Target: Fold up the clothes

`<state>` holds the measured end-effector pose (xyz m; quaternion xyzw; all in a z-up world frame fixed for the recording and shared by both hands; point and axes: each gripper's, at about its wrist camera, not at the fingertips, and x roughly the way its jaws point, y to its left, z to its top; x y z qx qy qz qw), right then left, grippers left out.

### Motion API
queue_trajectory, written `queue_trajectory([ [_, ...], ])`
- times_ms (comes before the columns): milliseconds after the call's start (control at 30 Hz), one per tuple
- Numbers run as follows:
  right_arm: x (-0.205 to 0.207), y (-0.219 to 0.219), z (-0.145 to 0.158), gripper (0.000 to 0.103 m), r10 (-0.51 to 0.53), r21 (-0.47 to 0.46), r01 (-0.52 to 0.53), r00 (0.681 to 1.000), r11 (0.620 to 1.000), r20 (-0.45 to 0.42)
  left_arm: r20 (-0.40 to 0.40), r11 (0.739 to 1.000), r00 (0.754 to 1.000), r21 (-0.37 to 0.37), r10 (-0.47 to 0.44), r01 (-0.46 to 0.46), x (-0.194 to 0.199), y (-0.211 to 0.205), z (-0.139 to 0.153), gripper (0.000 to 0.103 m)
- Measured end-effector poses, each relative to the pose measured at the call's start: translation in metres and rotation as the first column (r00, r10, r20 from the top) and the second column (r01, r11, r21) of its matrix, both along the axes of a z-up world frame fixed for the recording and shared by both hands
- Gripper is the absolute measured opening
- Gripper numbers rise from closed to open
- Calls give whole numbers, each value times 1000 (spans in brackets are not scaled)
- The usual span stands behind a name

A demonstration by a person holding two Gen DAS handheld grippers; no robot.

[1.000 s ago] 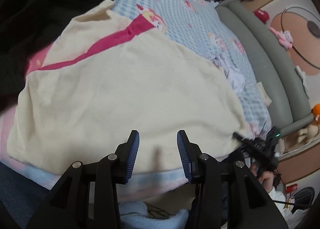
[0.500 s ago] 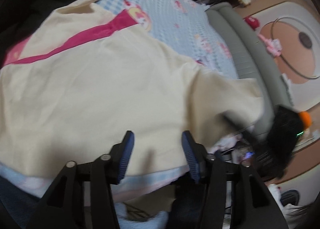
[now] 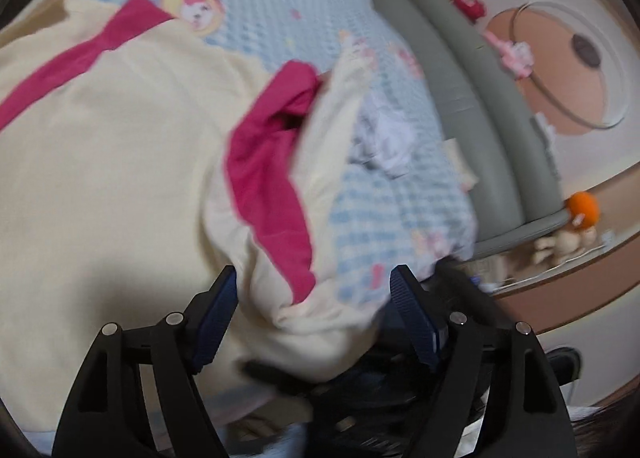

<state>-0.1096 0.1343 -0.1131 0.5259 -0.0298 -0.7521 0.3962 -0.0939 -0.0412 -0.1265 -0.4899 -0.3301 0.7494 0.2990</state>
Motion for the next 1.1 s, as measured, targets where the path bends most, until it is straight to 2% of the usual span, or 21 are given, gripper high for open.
queue_trajectory([
  [67, 3, 2, 1, 20, 7, 1, -7, 1000, 1000, -2, 2, 998, 1000, -68, -14, 14, -2, 9, -3, 80],
  [133, 4, 10, 3, 21, 3, -13, -3, 1000, 1000, 17, 26, 981, 999, -190, -42, 46, -4, 21, -14, 78],
  [167, 4, 14, 4, 22, 0, -21, 0, 1000, 1000, 28, 42, 969, 998, -240, -44, 53, -5, 25, -20, 71],
  [200, 5, 20, 7, 22, -10, -27, 11, 1000, 1000, 23, 58, 960, 998, -277, -35, 50, -5, 27, -27, 48],
  [233, 7, 26, 10, 23, -23, -33, 23, 1000, 999, 14, 68, 953, 997, -299, -22, 42, -5, 27, -31, 34],
  [300, 10, 39, 17, 25, -47, -45, 47, 999, 998, -4, 66, 964, 998, -265, -1, 19, -3, 18, -31, 25],
  [467, 10, 68, 36, 29, -103, -110, 98, 994, 989, -43, 1, 979, 998, -196, 59, -58, 10, -5, -10, 23],
  [500, 6, 74, 37, 29, -136, -116, 130, 990, 985, -40, -8, 975, 996, -204, 87, -87, 13, -10, -8, 22],
  [533, 2, 80, 38, 29, -168, -121, 163, 985, 979, -37, -12, 962, 992, -245, 123, -122, 16, -13, -9, 22],
  [567, -2, 83, 33, 29, -190, -100, 187, 982, 977, -22, 5, 948, 989, -286, 146, -138, 16, -16, -14, 22],
  [600, -5, 83, 23, 29, -195, -64, 194, 981, 979, -2, 39, 938, 986, -317, 160, -140, 15, -20, -22, 27],
  [633, -7, 83, 13, 29, -196, -25, 197, 980, 980, 18, 75, 939, 982, -314, 171, -139, 14, -25, -28, 30],
  [667, -5, 79, 1, 29, -191, 18, 190, 981, 982, 36, 107, 951, 978, -275, 177, -142, 14, -31, -32, 32],
  [700, -3, 78, -5, 29, -187, 41, 185, 982, 982, 42, 117, 958, 976, -241, 186, -153, 16, -39, -32, 39],
  [767, 1, 78, -15, 29, -181, 78, 176, 982, 981, 48, 69, 949, 974, -249, 217, -193, 23, -53, -20, 48],
  [867, 2, 83, -8, 29, -181, 71, 178, 983, 981, 37, -34, 929, 966, -265, 257, -257, 37, -70, 2, 49],
  [1033, -5, 71, -3, 36, -157, 104, 152, 987, 983, 38, -47, 950, 988, -271, 149, -156, 38, -53, -5, 49],
  [1067, -7, 66, -4, 36, -155, 119, 149, 987, 982, 43, -26, 940, 991, -314, 134, -135, 37, -48, -11, 50],
  [1100, -7, 67, -5, 36, -160, 122, 153, 986, 981, 48, 15, 908, 990, -402, 138, -120, 33, -44, -22, 49],
])
